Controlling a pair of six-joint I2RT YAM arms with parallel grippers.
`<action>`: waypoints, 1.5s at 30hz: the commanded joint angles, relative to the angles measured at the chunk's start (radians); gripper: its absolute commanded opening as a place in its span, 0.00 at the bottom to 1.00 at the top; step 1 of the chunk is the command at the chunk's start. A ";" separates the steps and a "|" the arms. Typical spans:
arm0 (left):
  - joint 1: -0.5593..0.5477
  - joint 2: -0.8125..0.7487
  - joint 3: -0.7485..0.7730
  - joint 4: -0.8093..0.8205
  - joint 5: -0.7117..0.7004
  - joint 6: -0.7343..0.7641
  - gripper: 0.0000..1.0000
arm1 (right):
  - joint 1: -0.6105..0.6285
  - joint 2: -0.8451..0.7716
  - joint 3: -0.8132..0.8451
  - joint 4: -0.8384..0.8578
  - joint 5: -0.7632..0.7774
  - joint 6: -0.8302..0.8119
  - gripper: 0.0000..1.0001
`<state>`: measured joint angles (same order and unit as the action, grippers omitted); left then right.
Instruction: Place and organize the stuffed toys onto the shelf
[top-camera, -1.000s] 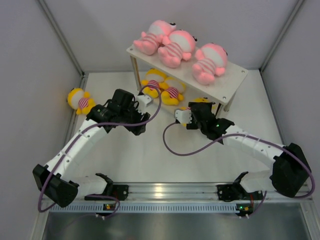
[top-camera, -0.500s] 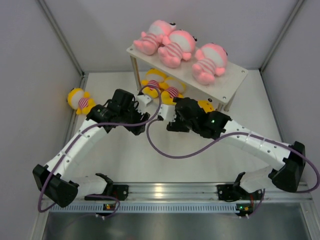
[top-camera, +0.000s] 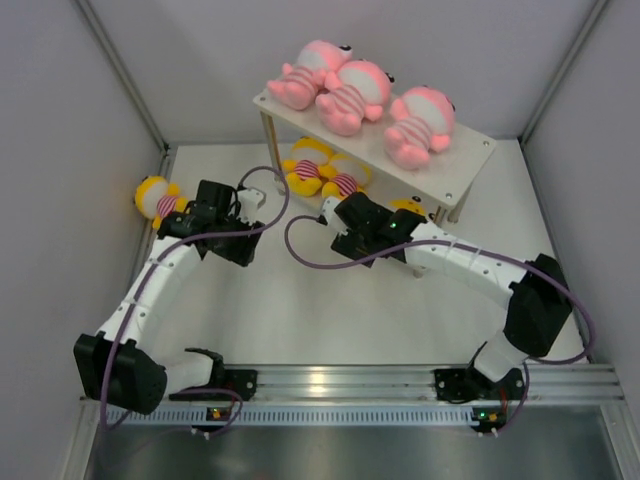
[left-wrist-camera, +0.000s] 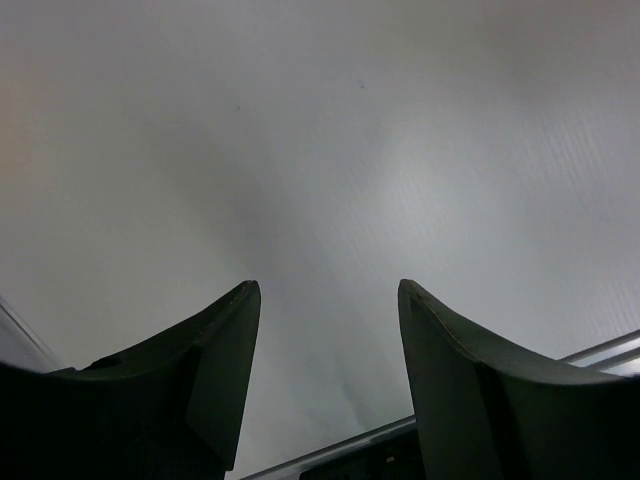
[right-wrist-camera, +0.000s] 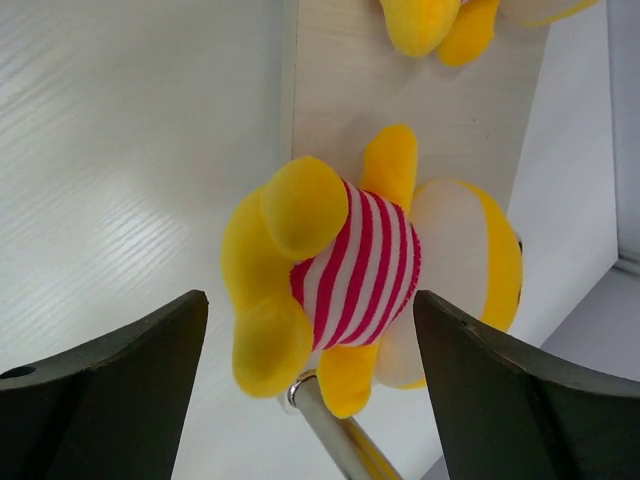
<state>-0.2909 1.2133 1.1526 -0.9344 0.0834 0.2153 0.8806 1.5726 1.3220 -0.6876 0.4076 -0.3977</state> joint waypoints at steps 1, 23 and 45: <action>0.111 0.009 -0.021 0.071 0.012 0.045 0.63 | -0.041 0.050 -0.020 0.034 0.033 0.043 0.83; 0.203 0.025 -0.001 0.088 0.027 0.096 0.63 | -0.140 0.052 -0.102 0.335 0.122 -0.291 0.00; 0.236 0.035 0.030 0.088 0.049 0.099 0.63 | -0.169 0.191 0.014 0.336 -0.145 -0.262 0.00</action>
<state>-0.0643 1.2449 1.1381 -0.8898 0.1143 0.2996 0.6926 1.7390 1.2861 -0.3531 0.2943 -0.6853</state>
